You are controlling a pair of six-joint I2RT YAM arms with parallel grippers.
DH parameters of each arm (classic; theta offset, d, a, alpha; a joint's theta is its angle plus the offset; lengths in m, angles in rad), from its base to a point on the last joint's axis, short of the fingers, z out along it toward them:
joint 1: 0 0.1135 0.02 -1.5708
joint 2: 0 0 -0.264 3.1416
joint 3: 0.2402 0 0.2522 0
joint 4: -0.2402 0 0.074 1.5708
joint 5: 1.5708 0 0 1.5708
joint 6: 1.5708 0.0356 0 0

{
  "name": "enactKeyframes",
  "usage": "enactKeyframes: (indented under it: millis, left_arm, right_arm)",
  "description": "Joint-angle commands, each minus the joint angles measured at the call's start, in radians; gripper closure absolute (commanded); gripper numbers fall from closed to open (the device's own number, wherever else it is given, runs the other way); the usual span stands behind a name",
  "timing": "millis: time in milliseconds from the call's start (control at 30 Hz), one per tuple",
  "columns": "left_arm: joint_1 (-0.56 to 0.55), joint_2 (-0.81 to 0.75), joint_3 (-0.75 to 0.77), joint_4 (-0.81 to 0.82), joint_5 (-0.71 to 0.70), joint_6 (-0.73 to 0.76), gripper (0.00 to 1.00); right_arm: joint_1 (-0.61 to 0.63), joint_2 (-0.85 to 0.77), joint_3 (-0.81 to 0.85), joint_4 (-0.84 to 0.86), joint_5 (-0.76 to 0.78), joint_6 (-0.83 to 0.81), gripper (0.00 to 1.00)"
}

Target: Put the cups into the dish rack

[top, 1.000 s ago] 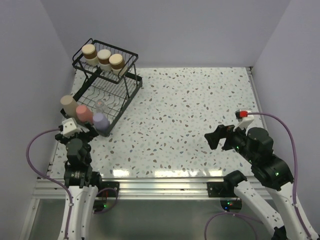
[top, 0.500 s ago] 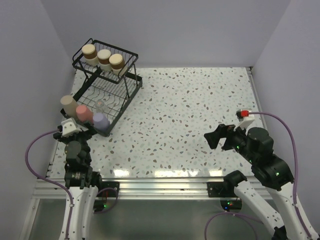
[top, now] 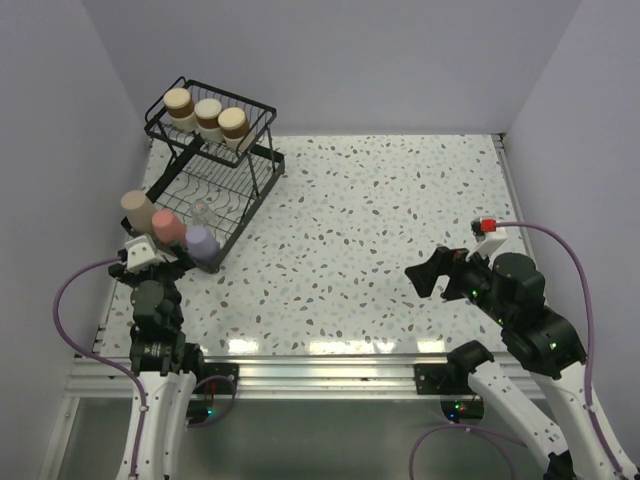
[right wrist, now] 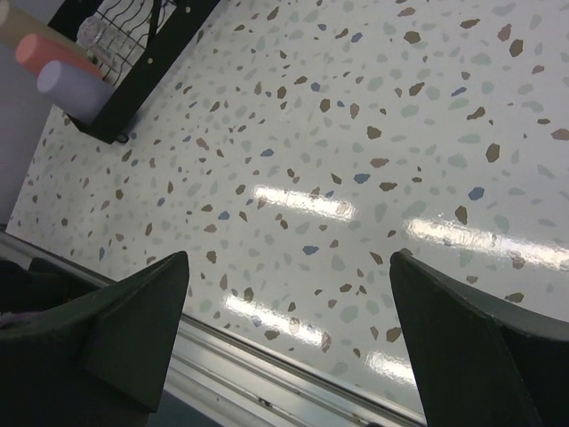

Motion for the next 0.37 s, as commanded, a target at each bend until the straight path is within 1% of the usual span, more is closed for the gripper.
enactKeyframes:
  millis: [0,167,333]
  left_arm:
    - [-0.003,0.01,0.0,0.054,0.014,0.023,0.0]
    - [-0.003,0.01,0.0,0.054,0.014,0.02,0.0]
    - [-0.003,0.01,-0.002,0.052,0.008,0.022,0.0]
  right_arm:
    - [-0.002,-0.021,-0.004,0.018,-0.017,0.046,0.02]
    - [-0.001,-0.038,-0.019,0.021,-0.019,0.055,0.02]
    - [-0.001,-0.035,-0.013,0.035,0.016,0.032,0.02]
